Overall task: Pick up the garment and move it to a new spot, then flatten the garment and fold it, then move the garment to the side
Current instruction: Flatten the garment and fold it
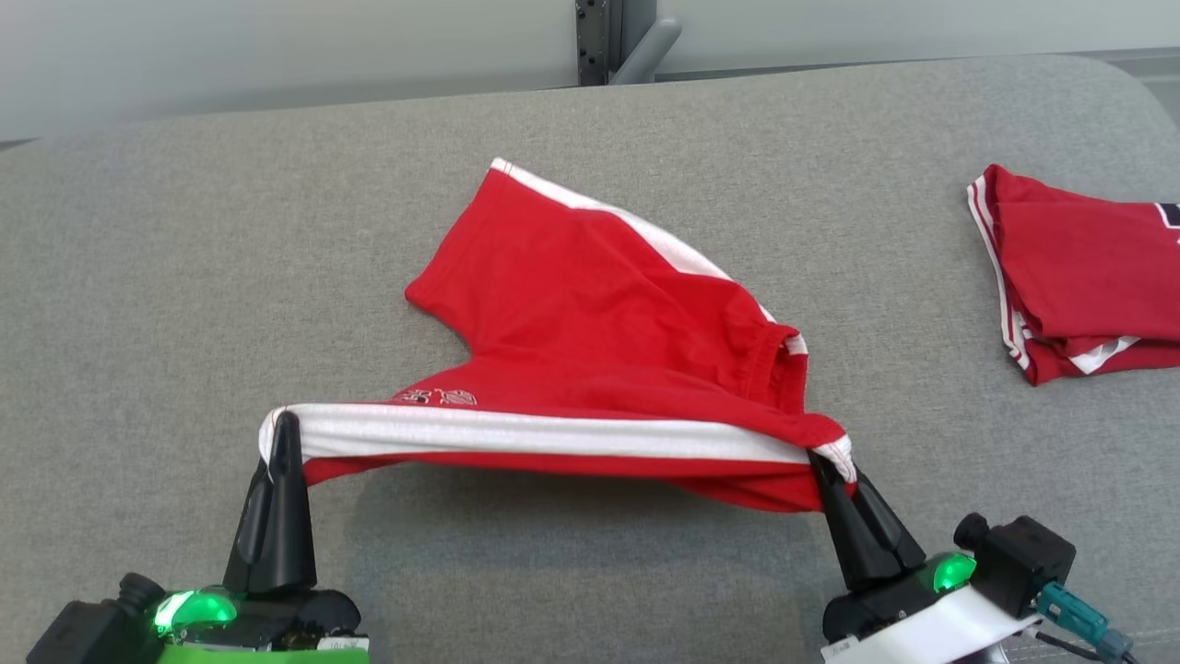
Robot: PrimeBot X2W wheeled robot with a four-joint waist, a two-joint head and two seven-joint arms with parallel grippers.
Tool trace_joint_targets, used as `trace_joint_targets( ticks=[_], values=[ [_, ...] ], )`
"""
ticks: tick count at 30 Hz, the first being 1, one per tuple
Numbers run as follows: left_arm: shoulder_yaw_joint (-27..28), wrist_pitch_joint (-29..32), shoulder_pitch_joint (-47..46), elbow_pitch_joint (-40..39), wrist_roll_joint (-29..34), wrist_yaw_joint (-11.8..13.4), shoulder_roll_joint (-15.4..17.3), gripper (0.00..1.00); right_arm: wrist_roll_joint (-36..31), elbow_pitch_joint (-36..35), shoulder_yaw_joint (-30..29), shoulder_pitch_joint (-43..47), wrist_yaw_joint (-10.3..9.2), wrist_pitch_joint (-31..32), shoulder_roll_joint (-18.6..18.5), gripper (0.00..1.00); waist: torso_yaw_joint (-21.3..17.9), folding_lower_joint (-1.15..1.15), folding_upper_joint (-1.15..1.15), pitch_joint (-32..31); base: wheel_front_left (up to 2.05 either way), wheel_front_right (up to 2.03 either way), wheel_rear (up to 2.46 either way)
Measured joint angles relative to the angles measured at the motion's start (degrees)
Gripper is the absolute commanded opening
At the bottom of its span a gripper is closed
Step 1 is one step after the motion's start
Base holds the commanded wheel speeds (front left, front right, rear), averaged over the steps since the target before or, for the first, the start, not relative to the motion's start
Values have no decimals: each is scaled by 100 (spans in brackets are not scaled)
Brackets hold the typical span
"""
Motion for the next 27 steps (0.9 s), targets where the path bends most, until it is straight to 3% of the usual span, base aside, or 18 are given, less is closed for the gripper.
trace_joint_targets(
  ticks=[11,21,27],
  values=[
    [-189,-1,-19,170,45,0,75,0,104,174,170,114,0,0,-27,0,-145,0,0,-174,0,0,0],
    [-965,-7,-2004,1904,-223,0,738,0,260,1102,110,-660,-1,-1,215,0,-181,0,0,93,0,0,0],
    [-1559,-9,-3330,2906,-297,0,944,0,292,1533,24,-1238,-1,-1,394,0,-305,0,0,431,0,0,0]
  ],
)
